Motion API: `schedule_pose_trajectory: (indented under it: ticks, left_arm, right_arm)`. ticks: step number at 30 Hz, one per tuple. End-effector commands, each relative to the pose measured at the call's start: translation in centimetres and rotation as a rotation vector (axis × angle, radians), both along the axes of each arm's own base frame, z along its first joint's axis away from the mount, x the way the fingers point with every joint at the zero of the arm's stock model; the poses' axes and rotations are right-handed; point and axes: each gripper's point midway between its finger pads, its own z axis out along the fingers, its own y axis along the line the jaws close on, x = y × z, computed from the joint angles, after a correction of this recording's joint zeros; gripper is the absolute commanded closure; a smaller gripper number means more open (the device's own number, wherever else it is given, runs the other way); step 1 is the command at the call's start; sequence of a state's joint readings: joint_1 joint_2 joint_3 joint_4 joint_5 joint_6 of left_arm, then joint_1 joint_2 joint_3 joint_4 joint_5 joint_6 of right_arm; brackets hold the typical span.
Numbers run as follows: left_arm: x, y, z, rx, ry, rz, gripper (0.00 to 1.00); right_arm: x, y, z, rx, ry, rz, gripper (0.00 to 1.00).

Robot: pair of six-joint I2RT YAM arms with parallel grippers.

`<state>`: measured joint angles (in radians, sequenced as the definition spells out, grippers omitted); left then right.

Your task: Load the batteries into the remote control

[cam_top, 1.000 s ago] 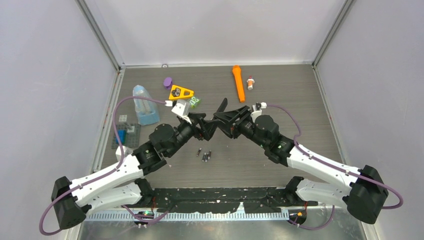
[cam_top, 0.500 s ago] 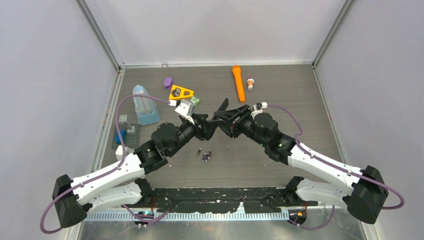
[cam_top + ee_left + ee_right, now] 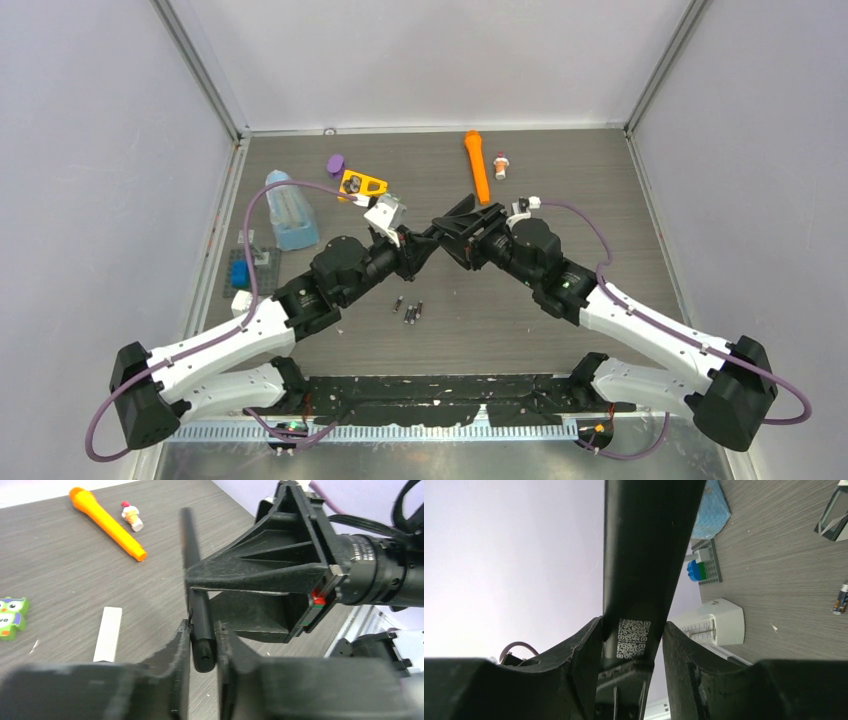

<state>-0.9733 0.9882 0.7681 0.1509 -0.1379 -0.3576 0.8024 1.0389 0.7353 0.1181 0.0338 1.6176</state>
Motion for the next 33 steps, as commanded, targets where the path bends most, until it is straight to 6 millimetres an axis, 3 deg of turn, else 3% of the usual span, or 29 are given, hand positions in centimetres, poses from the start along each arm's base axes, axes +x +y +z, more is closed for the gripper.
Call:
schedule_pose_trajectory:
  ticks: [1,2,7,9,13,14,15,16,19,20,21,22,23,28,33]
  left_arm:
    - [-0.4,-0.6,2.6,-0.037,-0.038,-0.036,0.99]
    - [-0.3,-0.5,2.7,-0.040,-0.034,-0.030,1.00]
    - [0.2,0.4,3.2,-0.027,-0.011,-0.002,1.00]
    - [0.2,1.0,3.6,-0.025,-0.001,-0.009,1.00]
    - [-1.1,2.1,4.3,-0.024,0.027,-0.082,1.00]
    - [-1.6,2.3,4.3,-0.019,0.039,-0.103,1.00]
    - [-2.1,2.6,4.4,-0.012,0.049,-0.123,1.00]
    - [-2.6,2.9,4.1,0.007,0.073,-0.139,1.00]
    - [-4.3,3.8,4.5,0.017,0.126,-0.187,1.00]
    - [-4.7,4.1,5.0,0.008,0.139,-0.191,1.00]
    - [-5.0,4.6,5.4,-0.009,0.165,-0.182,1.00]
    - [-5.2,5.1,5.8,-0.029,0.197,-0.164,1.00]
    - [-5.4,5.5,6.4,-0.056,0.231,-0.146,1.00]
    - [-7.7,5.5,8.7,-0.167,0.351,-0.208,1.00]
    - [-9.6,5.8,10.0,-0.231,0.457,-0.255,1.00]
  right_arm:
    - [-0.1,0.0,3.9,0.006,-0.110,0.022,0.56]
    - [-0.2,0.0,4.0,-0.011,-0.129,0.026,0.52]
    - [-1.6,0.1,4.0,-0.076,-0.228,0.120,0.12]
    - [-2.2,-0.4,3.9,-0.092,-0.272,0.148,0.03]
    - [-3.0,-2.7,3.7,-0.152,-0.411,0.193,0.03]
    - [-4.1,-2.8,4.0,-0.152,-0.459,0.258,0.02]
    - [-3.6,-3.6,3.8,-0.203,-0.522,0.264,0.01]
    - [-4.9,-3.6,4.1,-0.212,-0.570,0.346,0.01]
    - [-5.4,-4.8,4.6,-0.403,-0.767,0.431,0.00]
    - [-5.7,-5.3,3.4,-0.465,-0.742,0.458,0.01]
    - [-5.4,-5.7,4.1,-0.534,-0.814,0.457,0.01]
    - [-5.3,-6.2,3.0,-0.591,-0.776,0.467,0.02]
    - [-5.2,-6.6,3.2,-0.639,-0.805,0.482,0.02]
    - [-4.6,-5.1,3.9,-0.610,-0.835,0.542,0.01]
    - [-5.6,-3.4,6.7,-0.424,-0.938,0.562,0.00]
